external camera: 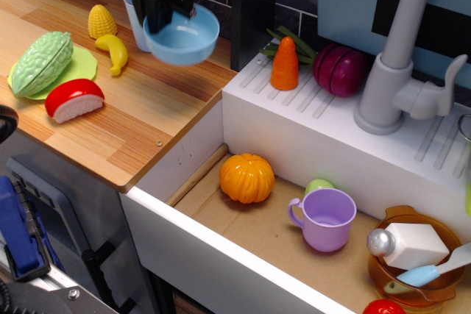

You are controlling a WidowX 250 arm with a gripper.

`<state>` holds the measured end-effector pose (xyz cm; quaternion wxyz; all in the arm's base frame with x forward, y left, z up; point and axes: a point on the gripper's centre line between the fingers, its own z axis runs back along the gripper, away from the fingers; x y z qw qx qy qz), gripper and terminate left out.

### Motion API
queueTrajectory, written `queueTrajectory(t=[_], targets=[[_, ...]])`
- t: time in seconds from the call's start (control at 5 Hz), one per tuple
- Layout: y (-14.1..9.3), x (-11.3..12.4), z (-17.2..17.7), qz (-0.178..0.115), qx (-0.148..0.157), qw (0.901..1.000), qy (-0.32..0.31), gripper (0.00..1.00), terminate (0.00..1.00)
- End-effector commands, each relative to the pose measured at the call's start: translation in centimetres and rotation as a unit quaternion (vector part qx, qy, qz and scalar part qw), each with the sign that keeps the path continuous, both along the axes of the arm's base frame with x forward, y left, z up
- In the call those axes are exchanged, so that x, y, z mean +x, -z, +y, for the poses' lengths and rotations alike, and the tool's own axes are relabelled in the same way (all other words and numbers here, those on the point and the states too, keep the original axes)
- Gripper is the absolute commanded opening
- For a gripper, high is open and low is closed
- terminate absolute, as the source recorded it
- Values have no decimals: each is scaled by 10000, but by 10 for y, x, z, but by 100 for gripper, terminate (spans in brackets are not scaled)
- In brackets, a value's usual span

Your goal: Lift bowl

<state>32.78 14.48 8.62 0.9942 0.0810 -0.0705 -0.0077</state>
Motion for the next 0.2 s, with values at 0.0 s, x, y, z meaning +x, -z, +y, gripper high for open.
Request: queueTrajectory(t=[0.0], targets=[[-52,11,4,-409,424,9982,143,0,100]])
